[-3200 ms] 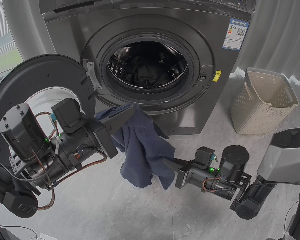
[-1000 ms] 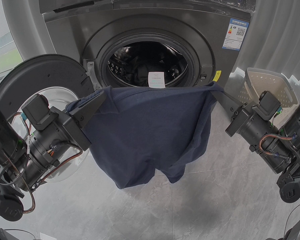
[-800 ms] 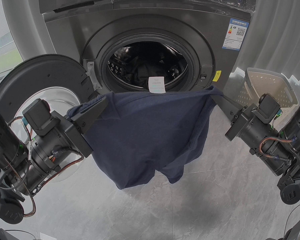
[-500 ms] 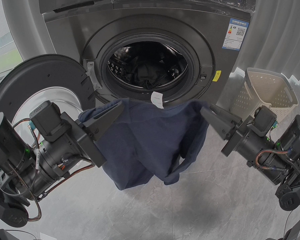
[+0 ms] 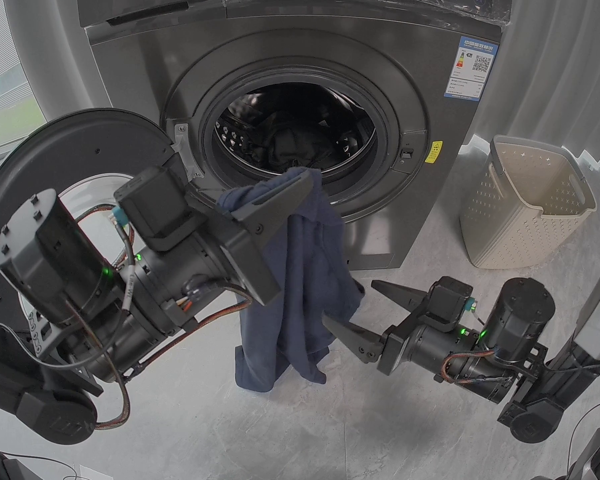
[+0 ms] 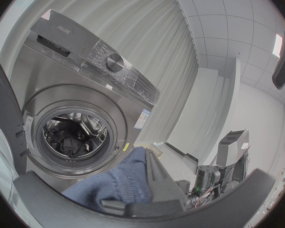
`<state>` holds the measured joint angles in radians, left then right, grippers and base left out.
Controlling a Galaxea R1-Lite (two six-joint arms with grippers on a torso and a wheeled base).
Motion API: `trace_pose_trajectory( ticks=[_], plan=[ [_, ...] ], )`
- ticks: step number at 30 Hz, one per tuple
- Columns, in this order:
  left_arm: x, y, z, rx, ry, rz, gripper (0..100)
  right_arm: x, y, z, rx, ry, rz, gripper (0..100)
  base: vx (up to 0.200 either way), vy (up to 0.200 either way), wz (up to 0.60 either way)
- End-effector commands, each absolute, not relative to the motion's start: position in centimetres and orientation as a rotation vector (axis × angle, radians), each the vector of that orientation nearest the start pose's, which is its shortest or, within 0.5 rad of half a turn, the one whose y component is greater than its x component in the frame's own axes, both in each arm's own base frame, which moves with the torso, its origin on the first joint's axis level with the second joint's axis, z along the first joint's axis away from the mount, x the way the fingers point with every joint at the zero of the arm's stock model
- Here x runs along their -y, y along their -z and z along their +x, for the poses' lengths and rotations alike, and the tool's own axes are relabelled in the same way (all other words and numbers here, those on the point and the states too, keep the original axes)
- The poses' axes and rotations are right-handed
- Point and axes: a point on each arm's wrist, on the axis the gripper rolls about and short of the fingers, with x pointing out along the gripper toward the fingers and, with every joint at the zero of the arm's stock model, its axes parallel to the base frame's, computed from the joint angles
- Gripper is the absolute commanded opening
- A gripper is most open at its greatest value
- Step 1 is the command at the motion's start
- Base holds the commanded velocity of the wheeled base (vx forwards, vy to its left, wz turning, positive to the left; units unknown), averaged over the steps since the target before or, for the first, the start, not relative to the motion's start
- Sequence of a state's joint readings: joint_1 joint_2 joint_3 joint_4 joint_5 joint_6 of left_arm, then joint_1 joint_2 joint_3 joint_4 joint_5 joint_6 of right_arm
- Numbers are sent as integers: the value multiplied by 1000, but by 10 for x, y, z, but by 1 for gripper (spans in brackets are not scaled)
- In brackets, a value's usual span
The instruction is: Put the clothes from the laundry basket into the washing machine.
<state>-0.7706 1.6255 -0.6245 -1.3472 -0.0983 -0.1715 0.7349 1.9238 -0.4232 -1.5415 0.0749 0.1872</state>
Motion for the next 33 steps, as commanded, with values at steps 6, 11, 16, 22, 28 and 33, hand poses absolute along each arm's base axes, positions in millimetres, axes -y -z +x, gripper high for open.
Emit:
trace_pose_trajectory(
  ticks=[6, 11, 16, 22, 28, 33],
  plan=[
    [197, -229, 202, 275, 889, -283, 0, -208, -81, 224, -151, -809, 154, 100, 0, 0, 0],
    [197, -234, 201, 293, 888, -289, 0, -212, -76, 233, -152, -798, 152, 100, 0, 0, 0],
    [197, -237, 200, 303, 890, -293, 0, -202, -73, 241, -161, -755, 149, 100, 0, 0, 0],
    [196, -238, 201, 309, 887, -295, 0, -202, -74, 243, -158, -765, 161, 100, 0, 0, 0],
    [197, -237, 201, 303, 885, -294, 0, -215, -64, 249, -171, -856, 155, 100, 0, 0, 0],
    [198, -236, 202, 302, 883, -293, 0, -229, -56, 251, -178, -912, 152, 100, 0, 0, 0]
  ],
)
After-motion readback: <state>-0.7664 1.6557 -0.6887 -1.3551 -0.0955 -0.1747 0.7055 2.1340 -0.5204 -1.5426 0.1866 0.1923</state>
